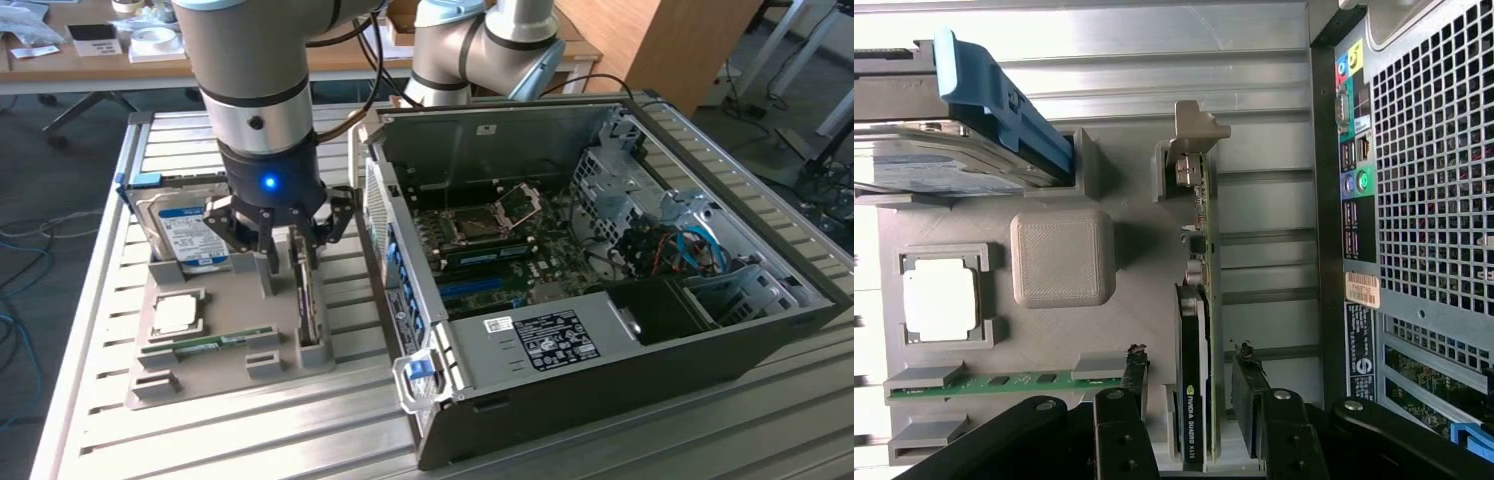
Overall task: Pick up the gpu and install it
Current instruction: 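Pick up the gpu and move the gpu toward the slot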
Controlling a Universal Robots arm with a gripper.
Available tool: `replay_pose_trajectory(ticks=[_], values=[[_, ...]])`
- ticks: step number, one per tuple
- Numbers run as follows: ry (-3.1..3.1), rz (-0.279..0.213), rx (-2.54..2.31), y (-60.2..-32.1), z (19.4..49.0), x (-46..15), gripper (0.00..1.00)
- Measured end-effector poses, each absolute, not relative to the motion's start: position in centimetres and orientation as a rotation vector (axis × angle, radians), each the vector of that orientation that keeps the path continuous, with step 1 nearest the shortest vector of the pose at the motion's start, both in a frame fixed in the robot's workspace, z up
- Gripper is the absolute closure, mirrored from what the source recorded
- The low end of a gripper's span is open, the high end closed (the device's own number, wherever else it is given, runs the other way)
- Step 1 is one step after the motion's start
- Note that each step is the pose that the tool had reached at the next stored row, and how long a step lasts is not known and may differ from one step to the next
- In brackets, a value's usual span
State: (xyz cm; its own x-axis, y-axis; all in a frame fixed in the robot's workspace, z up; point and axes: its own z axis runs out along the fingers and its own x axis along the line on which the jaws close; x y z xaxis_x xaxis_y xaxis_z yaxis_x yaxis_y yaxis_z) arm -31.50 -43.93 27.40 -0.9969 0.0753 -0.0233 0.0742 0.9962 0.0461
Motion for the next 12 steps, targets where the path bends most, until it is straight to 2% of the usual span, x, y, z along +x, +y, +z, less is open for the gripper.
replay_pose_trajectory(ticks=[12], values=[[3.114,0.071,0.117,-43.93,27.29,-31.5,0.53]])
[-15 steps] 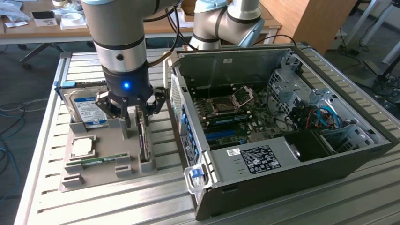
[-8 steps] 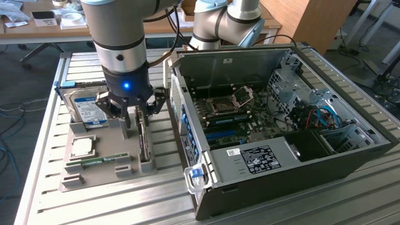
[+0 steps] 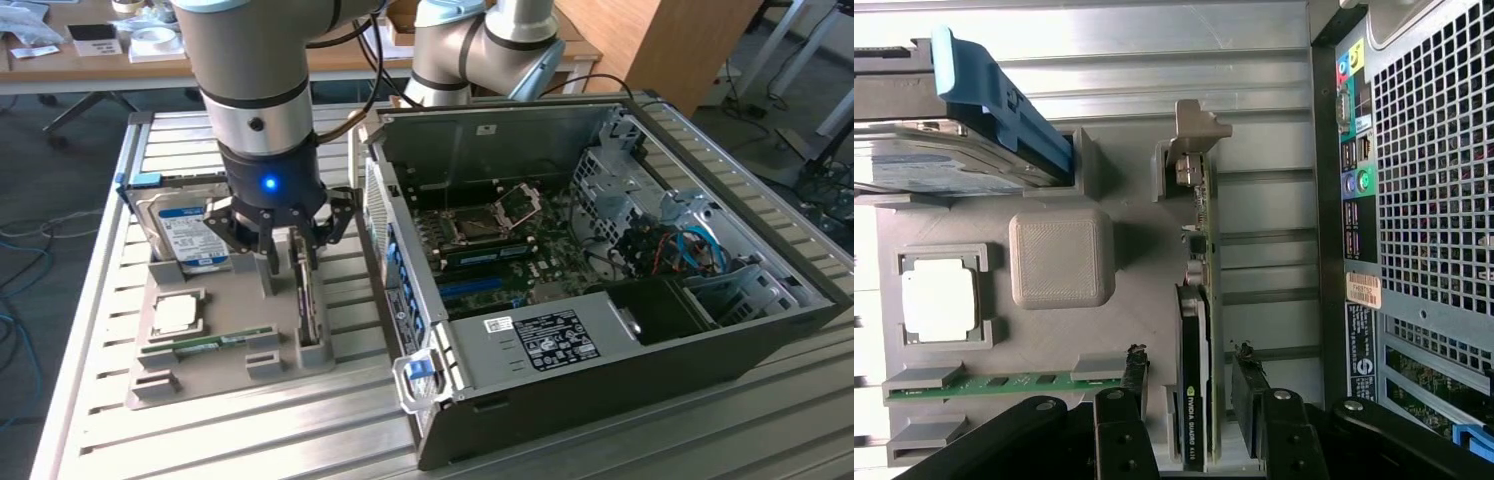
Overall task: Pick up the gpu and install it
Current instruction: 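Pick up the gpu and move the gpu toward the slot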
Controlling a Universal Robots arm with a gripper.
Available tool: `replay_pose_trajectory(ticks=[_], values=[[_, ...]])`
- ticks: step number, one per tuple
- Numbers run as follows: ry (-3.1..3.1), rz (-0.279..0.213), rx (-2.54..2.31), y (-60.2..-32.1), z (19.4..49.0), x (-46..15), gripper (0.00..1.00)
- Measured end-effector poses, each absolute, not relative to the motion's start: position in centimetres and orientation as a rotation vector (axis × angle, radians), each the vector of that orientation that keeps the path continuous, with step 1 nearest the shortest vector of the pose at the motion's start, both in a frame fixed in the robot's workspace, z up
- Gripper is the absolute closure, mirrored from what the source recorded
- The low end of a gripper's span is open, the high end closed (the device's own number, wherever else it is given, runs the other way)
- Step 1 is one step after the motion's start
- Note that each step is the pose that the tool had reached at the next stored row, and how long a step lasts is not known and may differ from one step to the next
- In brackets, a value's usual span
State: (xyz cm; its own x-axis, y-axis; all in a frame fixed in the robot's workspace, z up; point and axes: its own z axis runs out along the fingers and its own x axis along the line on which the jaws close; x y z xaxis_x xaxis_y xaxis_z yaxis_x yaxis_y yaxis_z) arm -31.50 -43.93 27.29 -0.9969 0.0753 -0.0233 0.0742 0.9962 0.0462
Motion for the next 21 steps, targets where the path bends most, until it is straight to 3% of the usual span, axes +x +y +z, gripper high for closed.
replay_pose_trajectory(ticks=[21], values=[[3.114,0.071,0.117,-44.22,26.53,-31.51,0.53]])
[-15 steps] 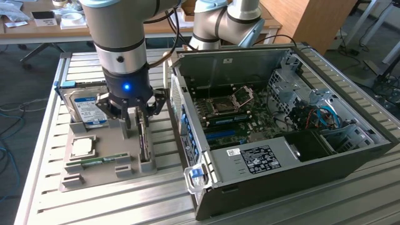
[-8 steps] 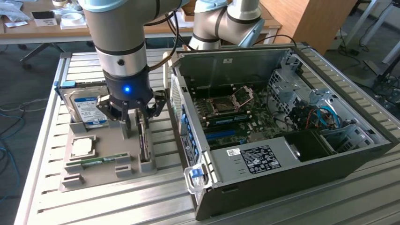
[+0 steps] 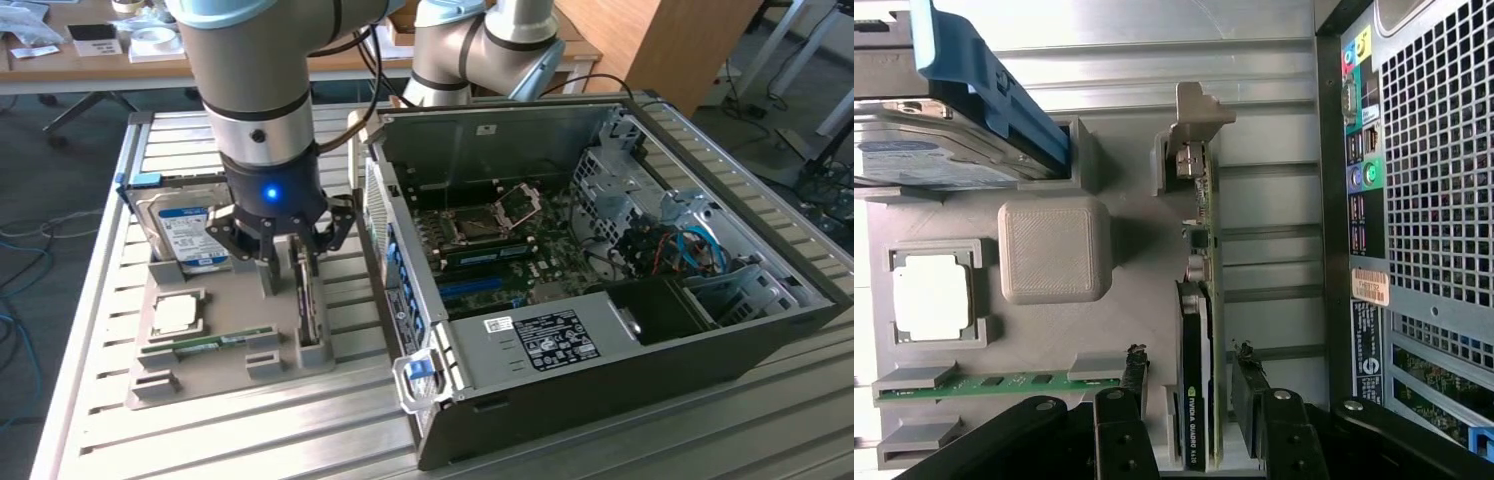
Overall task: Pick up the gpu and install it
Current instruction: 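Pick up the gpu and move the gpu toward the slot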
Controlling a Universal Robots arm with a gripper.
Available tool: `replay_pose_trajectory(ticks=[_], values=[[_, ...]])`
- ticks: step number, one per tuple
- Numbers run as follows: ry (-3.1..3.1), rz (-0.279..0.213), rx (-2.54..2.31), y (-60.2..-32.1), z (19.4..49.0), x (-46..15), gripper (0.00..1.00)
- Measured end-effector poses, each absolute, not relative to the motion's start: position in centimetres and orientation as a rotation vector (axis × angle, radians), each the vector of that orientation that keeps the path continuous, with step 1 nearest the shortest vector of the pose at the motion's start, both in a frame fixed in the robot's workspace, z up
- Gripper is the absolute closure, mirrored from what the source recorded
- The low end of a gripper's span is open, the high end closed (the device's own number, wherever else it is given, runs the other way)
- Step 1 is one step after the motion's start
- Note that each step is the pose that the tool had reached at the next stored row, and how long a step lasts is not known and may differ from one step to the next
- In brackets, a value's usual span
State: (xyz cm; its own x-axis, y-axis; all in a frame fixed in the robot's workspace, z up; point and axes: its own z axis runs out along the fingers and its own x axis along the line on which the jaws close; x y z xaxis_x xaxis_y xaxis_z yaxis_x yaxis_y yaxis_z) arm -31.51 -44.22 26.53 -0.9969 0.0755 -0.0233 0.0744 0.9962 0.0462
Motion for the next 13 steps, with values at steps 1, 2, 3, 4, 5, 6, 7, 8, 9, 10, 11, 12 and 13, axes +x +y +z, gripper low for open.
replay_pose_trajectory(ticks=[1,2,3,4,5,6,7,8,9,10,11,12,13], values=[[3.114,0.07,0.117,-44.23,26.52,-31.5,0.53],[3.114,0.07,0.117,-44.24,26.5,-31.48,0.53],[3.114,0.07,0.117,-44.24,26.48,-31.46,0.53],[3.114,0.07,0.117,-44.24,26.47,-31.45,0.53],[3.114,0.07,0.117,-44.24,26.46,-31.45,0.53],[3.114,0.07,0.117,-44.24,26.46,-31.44,0.53],[3.114,0.071,0.117,-44.24,26.45,-31.44,0.53],[3.114,0.071,0.117,-44.24,26.45,-31.44,0.53],[3.113,0.071,0.117,-44.24,26.45,-31.42,0.53],[3.113,0.071,0.116,-44.24,26.44,-31.38,0.53],[3.113,0.071,0.116,-44.24,26.44,-31.36,0.53],[3.114,0.071,0.117,-44.24,26.45,-31.35,0.53],[3.114,0.07,0.117,-44.24,26.45,-31.35,0.53]])
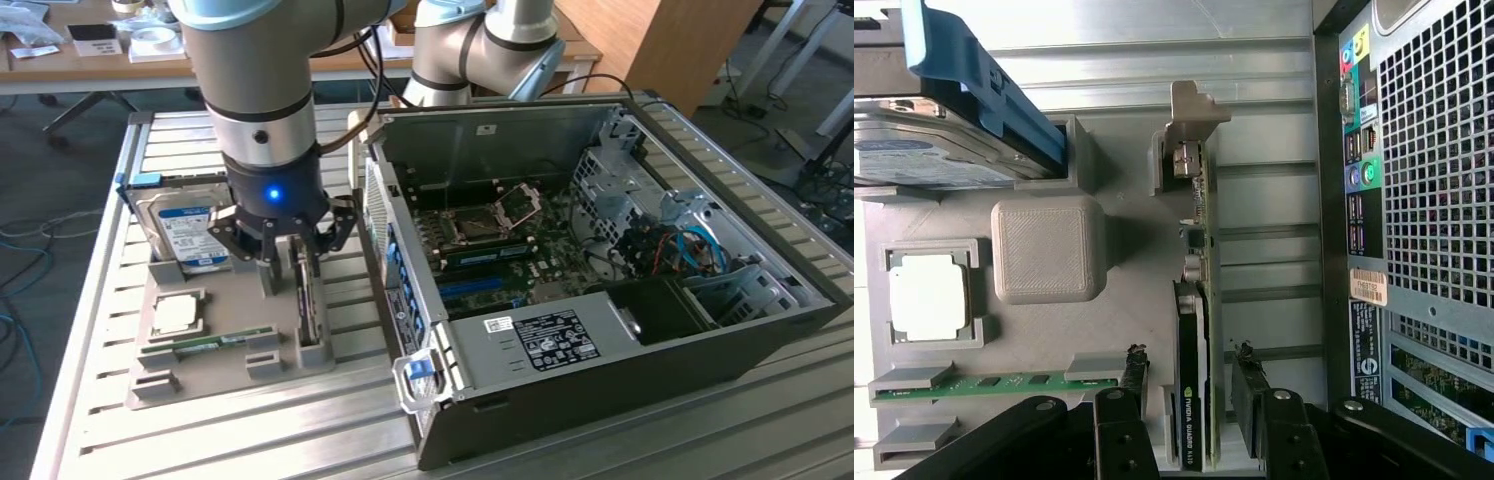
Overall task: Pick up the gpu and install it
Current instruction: 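Pick up the gpu and move the gpu toward the slot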
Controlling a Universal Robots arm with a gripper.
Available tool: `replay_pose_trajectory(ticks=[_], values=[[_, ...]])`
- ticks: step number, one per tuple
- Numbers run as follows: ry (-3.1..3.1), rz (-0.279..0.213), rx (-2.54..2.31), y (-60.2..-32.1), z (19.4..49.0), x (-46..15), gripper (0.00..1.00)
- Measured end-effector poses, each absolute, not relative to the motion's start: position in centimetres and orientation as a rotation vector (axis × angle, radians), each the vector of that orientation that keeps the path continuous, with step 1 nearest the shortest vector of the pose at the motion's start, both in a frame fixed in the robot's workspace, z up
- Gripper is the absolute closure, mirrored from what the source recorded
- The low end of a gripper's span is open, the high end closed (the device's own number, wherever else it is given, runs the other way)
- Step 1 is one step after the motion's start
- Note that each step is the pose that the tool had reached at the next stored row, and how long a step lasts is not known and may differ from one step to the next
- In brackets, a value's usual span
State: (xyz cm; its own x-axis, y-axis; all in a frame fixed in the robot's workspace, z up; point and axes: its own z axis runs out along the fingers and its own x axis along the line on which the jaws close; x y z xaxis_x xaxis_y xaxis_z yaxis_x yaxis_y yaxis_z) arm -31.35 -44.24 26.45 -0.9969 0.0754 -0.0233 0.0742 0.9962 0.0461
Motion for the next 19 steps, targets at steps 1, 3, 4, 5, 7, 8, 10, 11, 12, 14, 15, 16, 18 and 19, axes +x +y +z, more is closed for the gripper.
replay_pose_trajectory(ticks=[1,3,4,5,7,8,10,11,12,14,15,16,18,19], values=[[3.114,0.071,0.117,-44.24,26.45,-31.31,0.53],[3.114,0.07,0.117,-44.24,26.45,-31.28,0.53],[3.114,0.07,0.117,-44.24,26.45,-31.28,0.53],[3.114,0.07,0.117,-44.24,26.45,-31.28,0.53],[3.114,0.07,0.117,-44.24,26.45,-31.27,0.53],[3.114,0.07,0.117,-44.24,26.45,-31.27,0.53],[3.114,0.071,0.117,-44.24,26.45,-31.27,0.53],[3.114,0.071,0.117,-44.24,26.42,-31.27,0.53],[3.113,0.071,0.117,-44.24,26.37,-31.26,0.53],[3.114,0.071,0.117,-44.24,26.26,-31.27,0.53],[3.114,0.071,0.117,-44.24,26.18,-31.27,0.53],[3.114,0.071,0.117,-44.24,26.11,-31.27,0.53],[3.114,0.071,0.117,-44.24,25.96,-31.27,0.53],[3.114,0.071,0.117,-44.24,25.88,-31.27,0.53]])
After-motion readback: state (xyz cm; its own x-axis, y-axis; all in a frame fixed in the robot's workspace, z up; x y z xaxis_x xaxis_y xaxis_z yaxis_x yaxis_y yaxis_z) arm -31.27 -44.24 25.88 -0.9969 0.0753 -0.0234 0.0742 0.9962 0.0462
